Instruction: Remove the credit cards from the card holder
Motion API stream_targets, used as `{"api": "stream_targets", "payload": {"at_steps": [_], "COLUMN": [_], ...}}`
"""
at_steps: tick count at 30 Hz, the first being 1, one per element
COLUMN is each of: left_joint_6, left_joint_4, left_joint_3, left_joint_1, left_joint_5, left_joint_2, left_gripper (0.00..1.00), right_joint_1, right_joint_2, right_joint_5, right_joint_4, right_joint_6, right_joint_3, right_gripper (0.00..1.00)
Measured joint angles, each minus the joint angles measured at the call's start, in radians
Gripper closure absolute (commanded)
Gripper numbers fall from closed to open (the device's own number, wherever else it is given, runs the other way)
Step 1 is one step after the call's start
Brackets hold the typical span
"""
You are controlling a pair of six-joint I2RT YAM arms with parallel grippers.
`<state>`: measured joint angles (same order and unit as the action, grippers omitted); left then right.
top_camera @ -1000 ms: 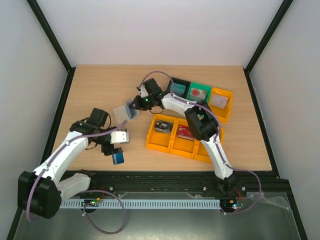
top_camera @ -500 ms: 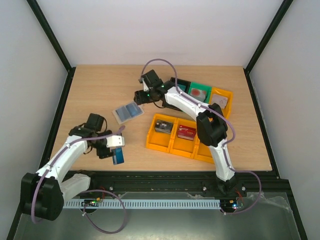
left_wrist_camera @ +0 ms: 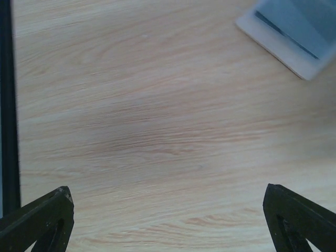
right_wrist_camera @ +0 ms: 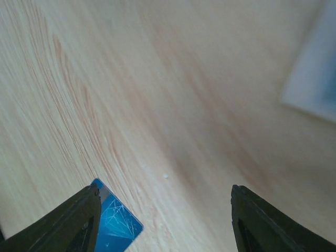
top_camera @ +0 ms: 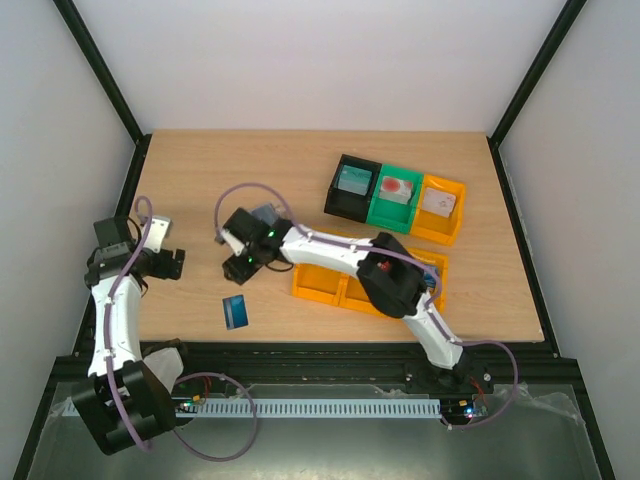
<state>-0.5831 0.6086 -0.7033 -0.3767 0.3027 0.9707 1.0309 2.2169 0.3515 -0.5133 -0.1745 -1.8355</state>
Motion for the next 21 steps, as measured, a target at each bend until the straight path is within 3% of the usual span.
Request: {"api": "stream_targets", "payload": {"at_steps": [7,10,17,21], "left_joint_6": [0.155,0.173,0.184,0.183], "left_joint_4": [-0.051,-0.052,-0.052,-0.053], "left_joint_3": [-0.002,-0.003,-0.003,-0.006], "left_joint_1": [-0.014,-0.014,-0.014,-0.011], "left_joint_5": [-0.098,-0.106,-0.109,-0.085], "left_joint_2": [-0.027,-0.041,-0.044,-0.043], "left_gripper": [0.01,0.01,0.01,0.01], "right_joint_1": [0.133,0.178,0.216,0.223], "right_joint_2": [0.15,0.169,0.172,0.109], "right_joint_5": [-0.106,-0.148,-0.195,-0.194], "right_joint_4": [-0.005,-0.013,-0.04,-0.038], "right_joint_6": [0.087,0.119,0.179,0.191], "right_joint_3": [-0.062,-0.087,-0.087,0.013], "right_gripper": [0.34,0.39,0.52,0.54]}}
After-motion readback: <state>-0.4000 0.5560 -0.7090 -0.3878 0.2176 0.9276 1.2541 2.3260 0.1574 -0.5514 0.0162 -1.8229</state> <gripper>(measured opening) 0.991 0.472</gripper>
